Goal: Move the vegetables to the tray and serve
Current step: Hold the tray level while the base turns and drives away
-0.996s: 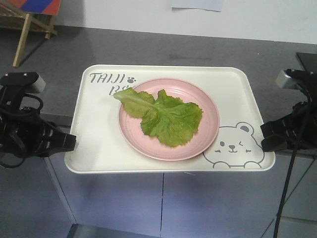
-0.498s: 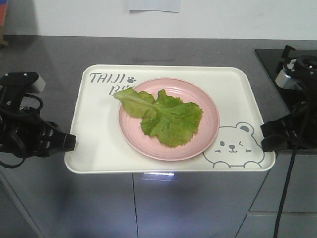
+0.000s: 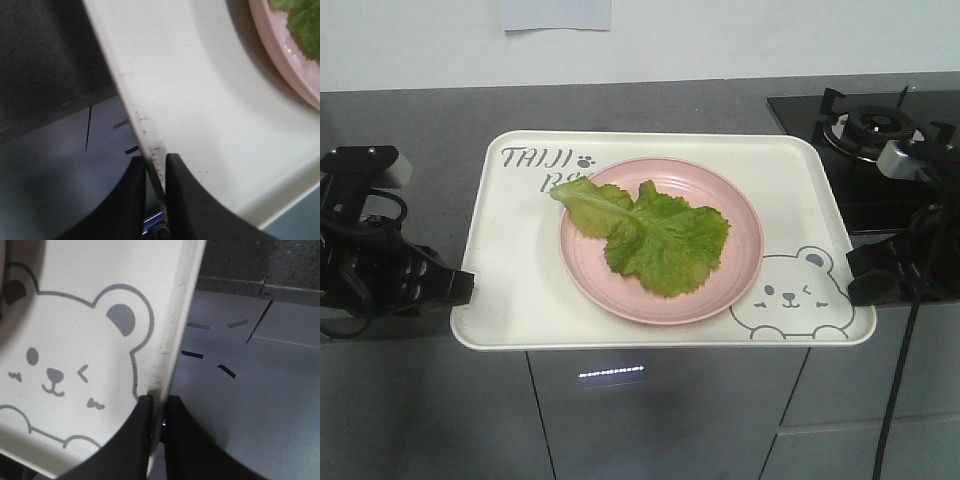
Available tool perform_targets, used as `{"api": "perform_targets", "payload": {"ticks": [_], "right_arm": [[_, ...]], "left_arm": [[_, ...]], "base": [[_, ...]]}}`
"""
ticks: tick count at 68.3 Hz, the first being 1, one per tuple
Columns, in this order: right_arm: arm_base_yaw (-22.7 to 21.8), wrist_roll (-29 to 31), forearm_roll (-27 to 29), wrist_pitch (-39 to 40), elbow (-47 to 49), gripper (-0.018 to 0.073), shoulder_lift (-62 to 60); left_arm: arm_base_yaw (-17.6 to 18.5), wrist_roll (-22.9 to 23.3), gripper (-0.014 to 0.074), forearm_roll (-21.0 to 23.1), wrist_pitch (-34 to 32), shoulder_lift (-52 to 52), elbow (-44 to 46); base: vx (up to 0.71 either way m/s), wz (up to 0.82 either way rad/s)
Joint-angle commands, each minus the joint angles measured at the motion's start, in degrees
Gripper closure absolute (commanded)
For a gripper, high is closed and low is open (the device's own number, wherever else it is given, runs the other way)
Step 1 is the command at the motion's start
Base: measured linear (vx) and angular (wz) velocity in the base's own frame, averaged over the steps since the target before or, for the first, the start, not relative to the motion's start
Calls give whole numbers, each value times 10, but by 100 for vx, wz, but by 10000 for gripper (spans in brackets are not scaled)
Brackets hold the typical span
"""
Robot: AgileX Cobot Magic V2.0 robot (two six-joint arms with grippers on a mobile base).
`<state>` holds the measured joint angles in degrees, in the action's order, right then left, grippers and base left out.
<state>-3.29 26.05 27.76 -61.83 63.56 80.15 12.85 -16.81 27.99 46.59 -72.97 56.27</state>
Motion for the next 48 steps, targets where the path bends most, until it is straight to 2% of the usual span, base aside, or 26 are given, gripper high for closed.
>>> {"api": "perform_targets", "payload": {"ticks": [1,48], "right_arm": [[5,21,59,-9,17,562,-21],[5,21,59,-9,17,562,-21]], "left_arm": [[4,-14,602,45,-22,19,17],[4,-14,602,45,-22,19,17]], "base": [[6,-13],[6,-4]]}}
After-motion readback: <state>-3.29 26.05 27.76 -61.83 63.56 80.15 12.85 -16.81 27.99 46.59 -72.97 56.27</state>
